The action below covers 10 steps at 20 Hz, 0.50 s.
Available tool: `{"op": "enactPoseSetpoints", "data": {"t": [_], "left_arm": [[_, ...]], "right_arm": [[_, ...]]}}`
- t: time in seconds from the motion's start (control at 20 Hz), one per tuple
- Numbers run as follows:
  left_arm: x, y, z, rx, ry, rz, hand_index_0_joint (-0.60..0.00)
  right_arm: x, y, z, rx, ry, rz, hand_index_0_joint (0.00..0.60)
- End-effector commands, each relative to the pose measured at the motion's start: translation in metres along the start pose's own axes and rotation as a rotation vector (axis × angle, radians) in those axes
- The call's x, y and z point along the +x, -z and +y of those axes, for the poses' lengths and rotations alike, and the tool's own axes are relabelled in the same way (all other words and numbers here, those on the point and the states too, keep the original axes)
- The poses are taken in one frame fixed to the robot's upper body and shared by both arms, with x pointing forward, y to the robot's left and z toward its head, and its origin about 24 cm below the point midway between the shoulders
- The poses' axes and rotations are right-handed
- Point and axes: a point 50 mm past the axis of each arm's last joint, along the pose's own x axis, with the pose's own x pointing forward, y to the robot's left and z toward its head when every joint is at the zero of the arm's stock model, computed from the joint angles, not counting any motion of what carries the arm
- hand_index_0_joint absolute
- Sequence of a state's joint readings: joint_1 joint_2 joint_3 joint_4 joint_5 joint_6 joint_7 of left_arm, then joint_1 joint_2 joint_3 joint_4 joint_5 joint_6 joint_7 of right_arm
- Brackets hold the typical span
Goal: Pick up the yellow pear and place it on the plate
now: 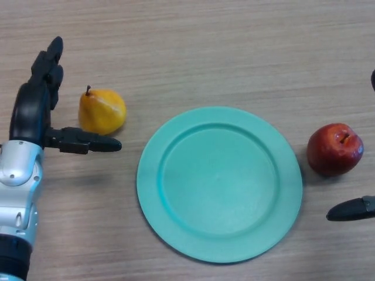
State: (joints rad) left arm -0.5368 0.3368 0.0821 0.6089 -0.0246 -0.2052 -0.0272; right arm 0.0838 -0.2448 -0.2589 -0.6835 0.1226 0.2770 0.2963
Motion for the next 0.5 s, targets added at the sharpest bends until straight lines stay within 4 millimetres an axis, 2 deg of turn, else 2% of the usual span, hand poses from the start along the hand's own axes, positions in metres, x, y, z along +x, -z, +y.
{"op": "enactPoseSetpoints", "data": {"t": [0.05, 0.5], "left_arm": [[0.014, -0.047, 0.021, 0.056, -0.115, -0.251, 0.0], [0.029, -0.036, 0.004, 0.174, -0.114, -0.191, 0.0]], "right_arm": [[-0.006, -0.03, -0.012, -0.072, 0.048, -0.184, 0.0], [-0.01, -0.035, -0.018, -0.1, 0.084, -0.201, 0.0]]}}
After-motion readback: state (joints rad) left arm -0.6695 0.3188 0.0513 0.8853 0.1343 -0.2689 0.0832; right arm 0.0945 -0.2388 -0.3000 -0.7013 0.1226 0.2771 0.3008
